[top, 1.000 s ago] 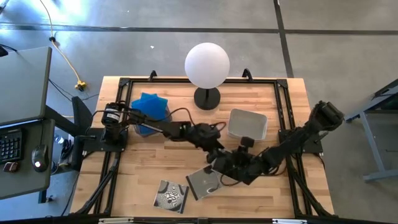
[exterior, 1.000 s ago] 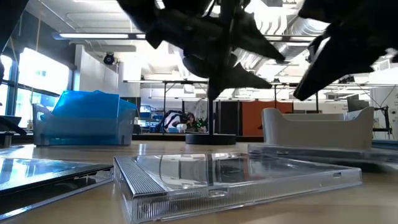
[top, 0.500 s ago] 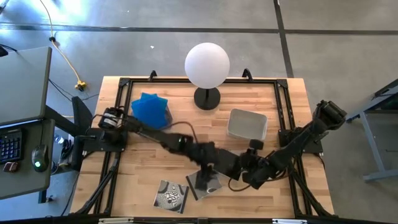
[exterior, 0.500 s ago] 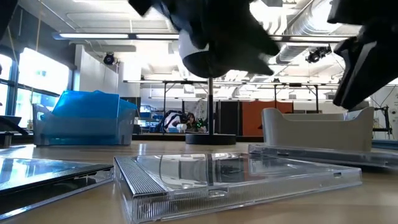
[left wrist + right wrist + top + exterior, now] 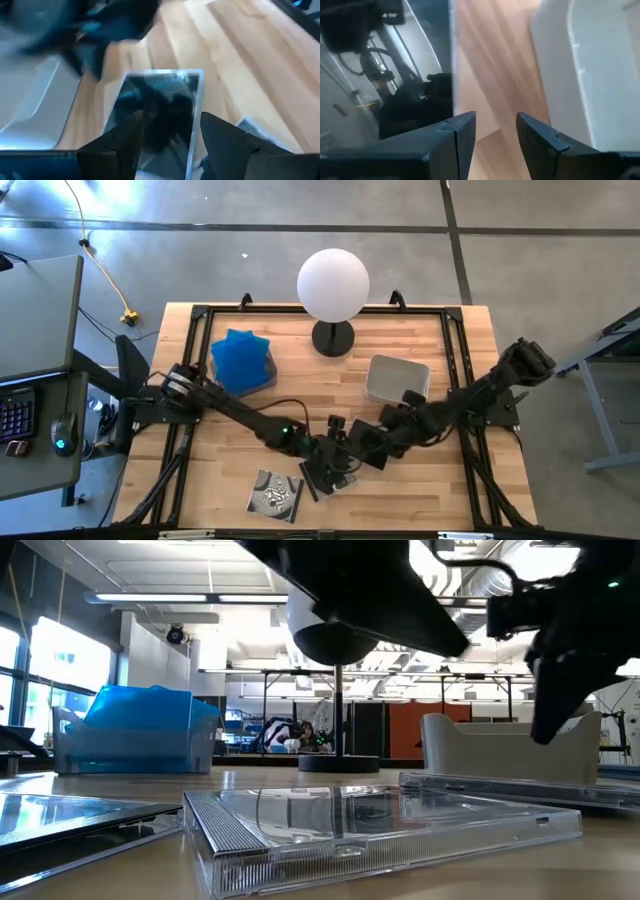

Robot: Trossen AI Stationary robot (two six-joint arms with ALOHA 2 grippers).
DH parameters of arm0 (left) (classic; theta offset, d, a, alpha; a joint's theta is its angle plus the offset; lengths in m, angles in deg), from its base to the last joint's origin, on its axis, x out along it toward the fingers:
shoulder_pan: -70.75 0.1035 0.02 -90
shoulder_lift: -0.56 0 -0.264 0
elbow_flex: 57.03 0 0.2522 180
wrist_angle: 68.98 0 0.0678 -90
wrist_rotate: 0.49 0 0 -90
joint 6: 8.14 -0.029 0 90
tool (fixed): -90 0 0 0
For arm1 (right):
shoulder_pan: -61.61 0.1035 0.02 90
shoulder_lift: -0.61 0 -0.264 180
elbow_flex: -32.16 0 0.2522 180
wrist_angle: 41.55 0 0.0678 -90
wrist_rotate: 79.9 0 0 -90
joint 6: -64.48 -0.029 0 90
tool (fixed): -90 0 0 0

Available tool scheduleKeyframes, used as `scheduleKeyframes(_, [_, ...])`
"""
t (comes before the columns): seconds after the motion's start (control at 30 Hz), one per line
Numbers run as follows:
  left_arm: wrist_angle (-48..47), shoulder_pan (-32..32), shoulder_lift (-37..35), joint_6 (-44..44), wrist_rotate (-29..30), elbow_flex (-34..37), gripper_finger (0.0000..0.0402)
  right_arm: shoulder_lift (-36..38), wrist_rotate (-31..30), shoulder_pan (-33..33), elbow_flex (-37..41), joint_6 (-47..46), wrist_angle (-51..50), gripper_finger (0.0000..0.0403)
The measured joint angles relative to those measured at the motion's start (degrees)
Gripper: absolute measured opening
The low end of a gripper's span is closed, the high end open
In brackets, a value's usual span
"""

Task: Pick & place jewel cases by type
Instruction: Put the top black cd case into the gray bin

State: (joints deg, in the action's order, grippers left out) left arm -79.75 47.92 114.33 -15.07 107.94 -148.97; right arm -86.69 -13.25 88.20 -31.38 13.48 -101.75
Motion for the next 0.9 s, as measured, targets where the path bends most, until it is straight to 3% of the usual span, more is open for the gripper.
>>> scheduleKeyframes(0.2, [-0.7,-0.2,7.4,-5.0,2.0,-6.5,0.0217,-0.1,4.3,-3.4,0.0,-0.2,-0.7,0.0137])
scheduleKeyframes(0.4, [-8.8,-0.1,12.3,-9.8,5.1,-14.3,0.0218,-0.1,8.4,-6.1,0.0,-1.5,-0.9,0.0137])
scheduleKeyframes(0.47, [-7.5,-0.1,14.2,-9.4,4.5,-16.8,0.0218,-0.1,8.4,-6.4,0.0,-1.5,-0.9,0.0137])
scheduleKeyframes(0.9, [-10.7,-0.5,17.2,-9.3,5.1,-19.2,0.0218,-6.0,9.0,-7.3,0.0,0.0,-0.4,0.0137])
